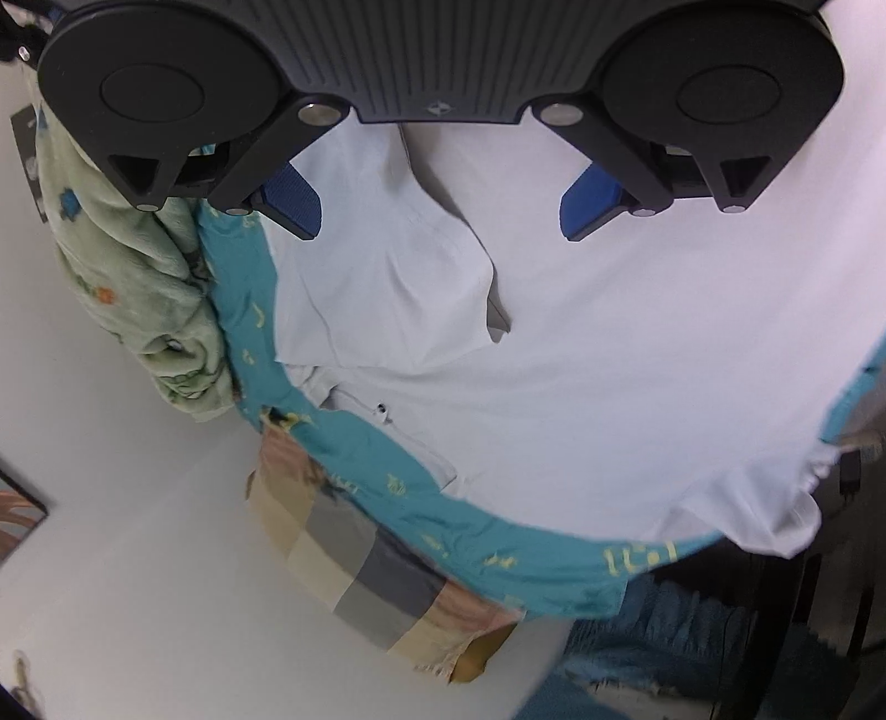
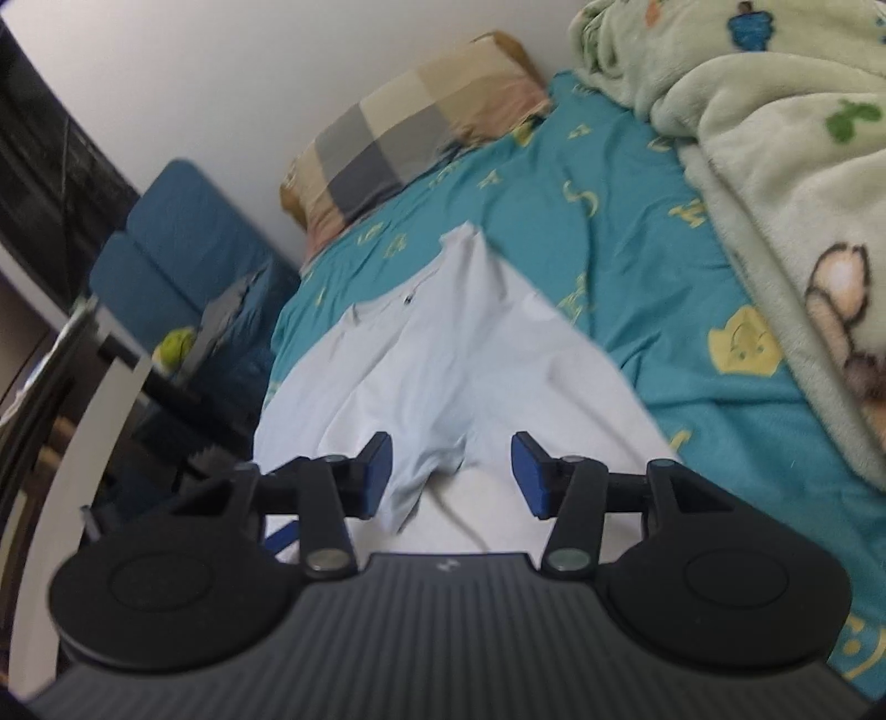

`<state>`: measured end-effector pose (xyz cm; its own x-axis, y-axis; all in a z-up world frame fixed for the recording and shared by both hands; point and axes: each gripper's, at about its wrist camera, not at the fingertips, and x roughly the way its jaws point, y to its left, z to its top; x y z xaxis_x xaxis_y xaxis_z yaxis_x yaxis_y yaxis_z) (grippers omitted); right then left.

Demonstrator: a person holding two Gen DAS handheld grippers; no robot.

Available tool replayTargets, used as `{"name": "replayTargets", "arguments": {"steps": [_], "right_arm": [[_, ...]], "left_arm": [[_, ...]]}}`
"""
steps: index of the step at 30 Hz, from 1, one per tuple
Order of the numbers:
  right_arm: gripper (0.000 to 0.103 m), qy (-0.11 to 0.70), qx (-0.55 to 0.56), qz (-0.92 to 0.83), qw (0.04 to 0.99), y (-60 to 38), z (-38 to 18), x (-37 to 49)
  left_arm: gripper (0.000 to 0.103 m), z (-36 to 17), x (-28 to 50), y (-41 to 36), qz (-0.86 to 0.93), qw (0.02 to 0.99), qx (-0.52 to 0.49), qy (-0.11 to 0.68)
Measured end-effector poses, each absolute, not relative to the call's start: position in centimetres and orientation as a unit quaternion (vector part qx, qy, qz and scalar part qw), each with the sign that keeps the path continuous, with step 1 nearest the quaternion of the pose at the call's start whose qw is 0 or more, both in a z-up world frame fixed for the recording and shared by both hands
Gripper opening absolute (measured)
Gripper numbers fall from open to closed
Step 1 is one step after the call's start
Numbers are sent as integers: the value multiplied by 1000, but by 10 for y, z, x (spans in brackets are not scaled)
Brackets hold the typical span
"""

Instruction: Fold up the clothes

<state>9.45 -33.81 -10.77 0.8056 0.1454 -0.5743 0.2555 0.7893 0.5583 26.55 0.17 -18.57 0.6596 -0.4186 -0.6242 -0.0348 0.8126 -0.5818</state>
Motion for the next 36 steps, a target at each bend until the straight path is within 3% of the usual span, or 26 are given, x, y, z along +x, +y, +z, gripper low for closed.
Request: {"name": "replayTargets", "arguments": {"steps": [5, 6, 7, 8, 10, 12, 21, 27, 29, 31, 36], "right_arm": [[51, 311, 338, -33, 888, -357, -123, 110], [51, 311, 336, -36, 889, -360, -126, 113], [51, 311, 333, -38, 889, -362, -129, 117], [51, 315, 340, -40, 885, -367, -133, 120], [51, 322, 356, -44, 876, -376, -142, 128], [51, 323, 379, -42, 866, -382, -145, 128], [51, 299, 392, -25, 870, -380, -133, 117], [51, 311, 384, -22, 869, -381, -141, 125], [51, 318, 379, -21, 869, -383, -145, 129], [51, 321, 374, -19, 870, -385, -147, 131], [51, 328, 363, 11, 872, -388, -142, 138]], "left_arm": [[90, -208, 321, -14, -94, 873, -285, 383], [80, -207, 329, -18, -94, 877, -282, 379], [61, -206, 338, -23, -101, 877, -279, 377], [52, -206, 346, -28, -109, 877, -272, 381], [14, -202, 357, -40, -110, 882, -237, 392], [8, -193, 364, -50, -110, 893, -197, 389], [5, -124, 428, -49, -55, 927, -144, 342], [7, -160, 463, -57, -17, 914, -116, 389], [16, -177, 464, -56, -18, 905, -122, 407], [36, -184, 458, -53, -17, 899, -128, 420], [47, -173, 414, -48, -40, 902, -102, 418]]}}
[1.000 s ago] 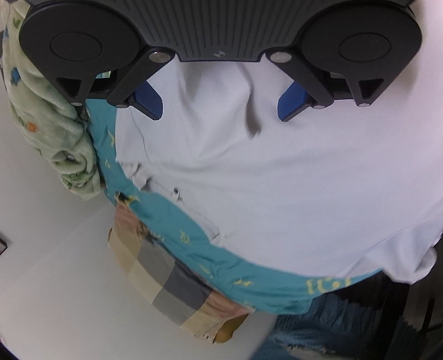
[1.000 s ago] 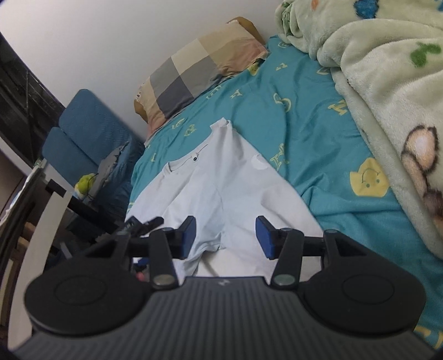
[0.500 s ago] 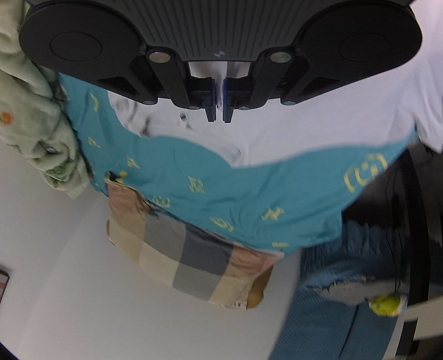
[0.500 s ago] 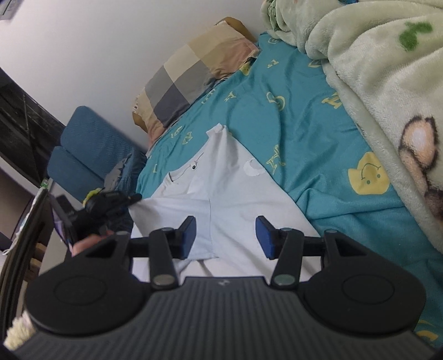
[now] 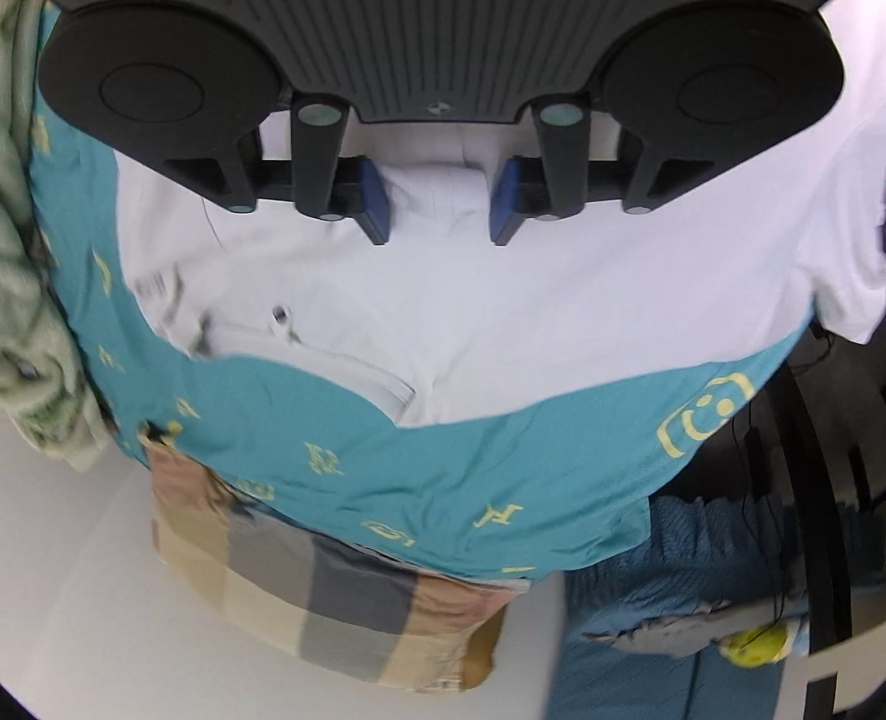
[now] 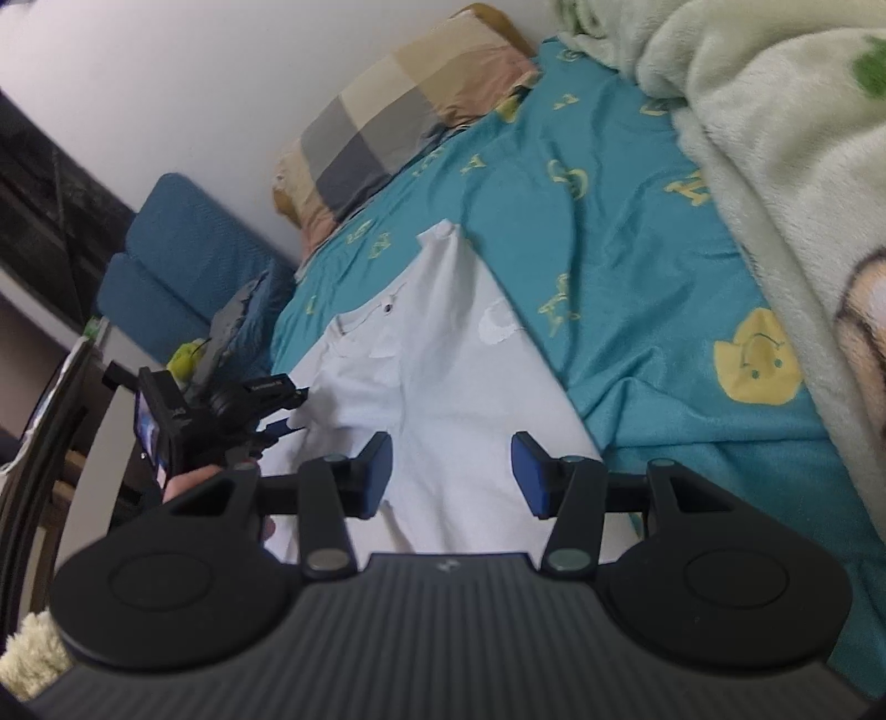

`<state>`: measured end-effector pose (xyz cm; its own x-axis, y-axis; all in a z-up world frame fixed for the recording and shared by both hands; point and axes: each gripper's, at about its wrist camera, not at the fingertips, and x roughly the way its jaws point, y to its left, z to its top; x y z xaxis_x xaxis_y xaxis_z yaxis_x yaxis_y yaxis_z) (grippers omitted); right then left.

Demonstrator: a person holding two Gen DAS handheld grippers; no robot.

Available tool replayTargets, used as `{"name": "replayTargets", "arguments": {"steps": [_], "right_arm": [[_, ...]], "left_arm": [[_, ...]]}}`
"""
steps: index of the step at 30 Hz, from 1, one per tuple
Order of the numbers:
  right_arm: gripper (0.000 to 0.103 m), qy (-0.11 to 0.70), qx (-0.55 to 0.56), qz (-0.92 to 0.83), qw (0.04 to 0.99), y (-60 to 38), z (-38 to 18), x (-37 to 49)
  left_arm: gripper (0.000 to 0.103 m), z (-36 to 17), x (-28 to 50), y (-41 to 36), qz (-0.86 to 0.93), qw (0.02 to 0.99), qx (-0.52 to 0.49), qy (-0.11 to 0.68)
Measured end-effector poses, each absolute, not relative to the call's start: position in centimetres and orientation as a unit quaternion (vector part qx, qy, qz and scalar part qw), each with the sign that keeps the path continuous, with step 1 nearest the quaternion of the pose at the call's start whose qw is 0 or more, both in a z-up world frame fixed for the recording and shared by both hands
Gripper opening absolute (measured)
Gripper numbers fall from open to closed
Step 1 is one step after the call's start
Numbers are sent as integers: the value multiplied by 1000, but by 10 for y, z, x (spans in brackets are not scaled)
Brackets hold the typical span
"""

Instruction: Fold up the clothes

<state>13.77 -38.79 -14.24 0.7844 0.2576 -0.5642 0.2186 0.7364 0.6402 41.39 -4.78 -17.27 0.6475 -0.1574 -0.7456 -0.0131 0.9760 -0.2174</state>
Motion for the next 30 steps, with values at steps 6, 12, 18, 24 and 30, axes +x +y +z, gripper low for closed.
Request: {"name": "replayTargets", "arguments": {"steps": [6, 12, 18, 24, 30], "right_arm": [[51, 325, 326, 26, 887, -384, -121, 130], [51, 289, 304, 40, 907, -387, -86, 97], [51, 249, 310, 36, 917, -399, -52, 44], [51, 228, 339, 2, 913, -418, -70, -17], [51, 223, 368, 29, 902, -423, -79, -9]], "left_arm": [[49, -134, 302, -43, -100, 897, -153, 402], [49, -116, 178, -63, -171, 878, -182, 408], [49, -125, 65, -107, -237, 866, -157, 412], [49, -151, 15, -146, -290, 846, -107, 435], [45, -183, 15, -168, -318, 822, -71, 467]]}}
